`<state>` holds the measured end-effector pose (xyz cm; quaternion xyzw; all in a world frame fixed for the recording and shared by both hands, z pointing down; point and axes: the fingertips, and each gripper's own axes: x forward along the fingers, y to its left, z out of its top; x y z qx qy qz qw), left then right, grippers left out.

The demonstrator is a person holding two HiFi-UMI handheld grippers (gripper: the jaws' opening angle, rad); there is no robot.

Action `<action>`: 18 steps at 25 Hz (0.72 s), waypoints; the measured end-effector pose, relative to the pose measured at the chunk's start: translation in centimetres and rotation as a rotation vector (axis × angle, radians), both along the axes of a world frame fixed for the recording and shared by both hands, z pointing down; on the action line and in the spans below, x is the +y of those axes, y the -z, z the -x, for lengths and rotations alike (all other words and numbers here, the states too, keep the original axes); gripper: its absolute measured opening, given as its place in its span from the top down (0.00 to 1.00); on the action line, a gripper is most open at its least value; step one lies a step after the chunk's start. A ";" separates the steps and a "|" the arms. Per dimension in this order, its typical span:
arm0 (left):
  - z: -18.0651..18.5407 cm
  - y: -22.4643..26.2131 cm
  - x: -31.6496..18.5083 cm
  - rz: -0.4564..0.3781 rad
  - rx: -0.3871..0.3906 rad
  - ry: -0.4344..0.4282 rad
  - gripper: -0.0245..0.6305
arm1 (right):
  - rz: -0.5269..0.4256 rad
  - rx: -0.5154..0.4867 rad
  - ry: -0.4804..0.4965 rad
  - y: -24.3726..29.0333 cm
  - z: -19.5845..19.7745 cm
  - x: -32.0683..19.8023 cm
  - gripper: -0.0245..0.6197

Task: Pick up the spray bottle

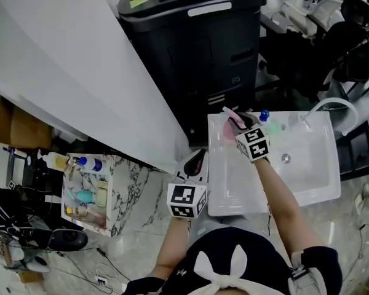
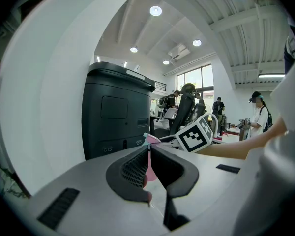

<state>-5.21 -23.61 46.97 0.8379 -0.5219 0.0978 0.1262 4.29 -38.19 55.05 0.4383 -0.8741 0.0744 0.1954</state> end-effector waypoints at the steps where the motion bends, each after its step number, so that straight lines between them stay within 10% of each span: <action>1: -0.1 0.0 0.0 -0.001 0.001 -0.001 0.90 | -0.005 -0.001 0.002 0.3 0.0 0.1 0.80; 18: -0.8 0.0 -0.3 -0.007 0.010 -0.018 0.90 | -0.082 -0.044 0.030 4.6 0.3 3.0 0.80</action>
